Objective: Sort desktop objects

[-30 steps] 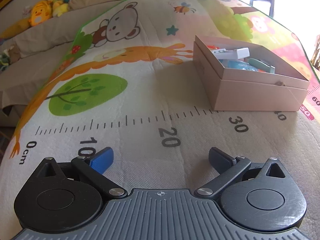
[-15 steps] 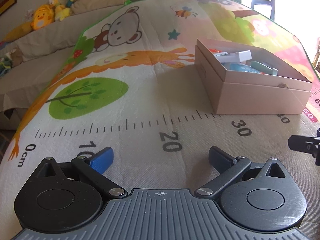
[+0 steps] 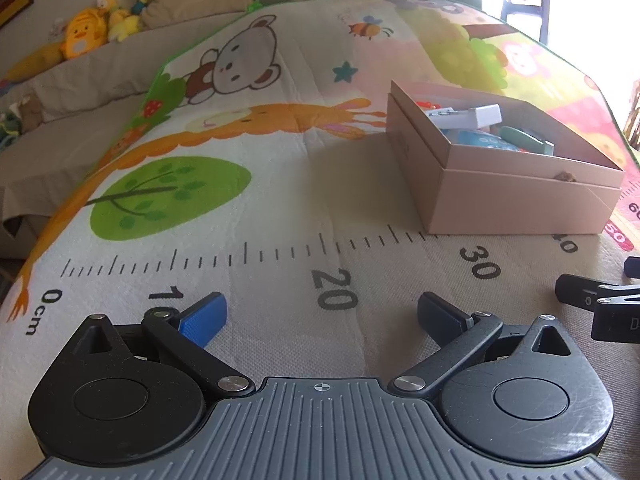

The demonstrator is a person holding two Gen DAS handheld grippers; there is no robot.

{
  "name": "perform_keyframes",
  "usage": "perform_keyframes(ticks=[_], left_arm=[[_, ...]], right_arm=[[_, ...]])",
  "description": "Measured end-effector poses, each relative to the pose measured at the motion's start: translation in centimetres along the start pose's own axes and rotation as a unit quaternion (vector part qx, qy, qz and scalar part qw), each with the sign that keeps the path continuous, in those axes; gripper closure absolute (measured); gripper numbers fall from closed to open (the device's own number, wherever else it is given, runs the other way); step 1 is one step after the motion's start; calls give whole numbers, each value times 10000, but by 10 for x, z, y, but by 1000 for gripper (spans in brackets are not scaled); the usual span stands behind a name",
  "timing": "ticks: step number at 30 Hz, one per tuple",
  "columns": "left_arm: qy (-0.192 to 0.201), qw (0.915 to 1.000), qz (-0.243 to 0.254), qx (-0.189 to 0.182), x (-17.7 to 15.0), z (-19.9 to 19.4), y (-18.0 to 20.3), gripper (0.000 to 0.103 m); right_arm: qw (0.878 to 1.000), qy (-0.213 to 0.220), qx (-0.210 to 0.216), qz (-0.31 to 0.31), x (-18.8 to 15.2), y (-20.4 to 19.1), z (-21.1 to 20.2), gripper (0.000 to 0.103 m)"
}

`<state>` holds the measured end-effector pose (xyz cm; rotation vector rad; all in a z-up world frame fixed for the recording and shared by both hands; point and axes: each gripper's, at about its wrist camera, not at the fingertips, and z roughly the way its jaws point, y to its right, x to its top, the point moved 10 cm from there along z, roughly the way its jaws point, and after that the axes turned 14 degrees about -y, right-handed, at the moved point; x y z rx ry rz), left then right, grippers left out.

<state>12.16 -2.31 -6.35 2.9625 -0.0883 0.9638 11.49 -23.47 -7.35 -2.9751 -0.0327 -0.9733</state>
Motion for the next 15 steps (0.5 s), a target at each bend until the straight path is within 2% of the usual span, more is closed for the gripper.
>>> perform_keyframes(ticks=[15], left_arm=[[8,10000,40,62,0,0,1,0]], right_arm=[[10000,-4,3,4,0,1,0,0]])
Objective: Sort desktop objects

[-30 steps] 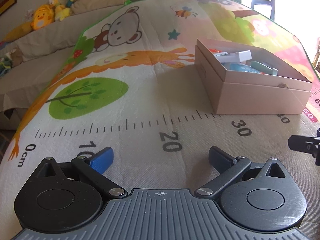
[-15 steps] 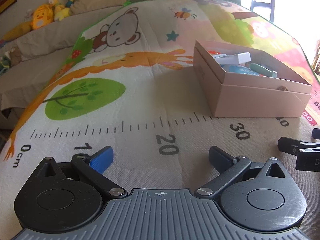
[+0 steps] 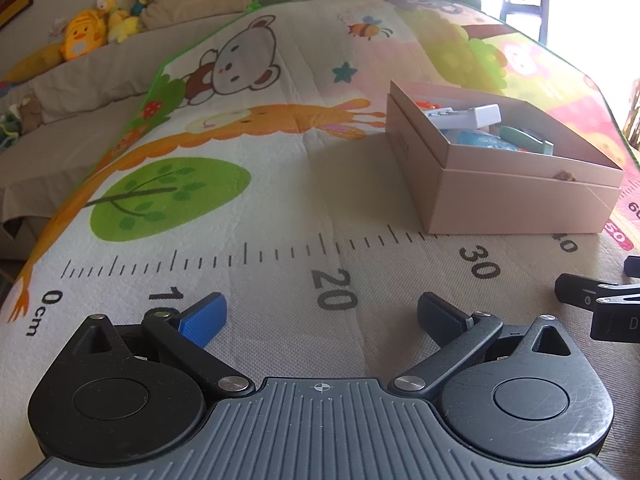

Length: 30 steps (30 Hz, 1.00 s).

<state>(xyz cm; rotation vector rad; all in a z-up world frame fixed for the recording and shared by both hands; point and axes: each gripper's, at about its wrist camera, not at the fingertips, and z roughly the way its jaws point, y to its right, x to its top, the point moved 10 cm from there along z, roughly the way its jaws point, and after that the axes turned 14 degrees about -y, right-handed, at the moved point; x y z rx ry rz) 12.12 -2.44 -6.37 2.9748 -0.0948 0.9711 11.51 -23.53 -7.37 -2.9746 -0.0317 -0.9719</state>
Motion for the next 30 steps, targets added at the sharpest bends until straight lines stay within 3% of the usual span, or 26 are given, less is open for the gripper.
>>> perform_keyframes(ticks=[30], left_arm=[[-117,9998,71,-171,-4,-2,-1,0]], right_arm=[[10000,0,-1,-3,0,0,1,0]])
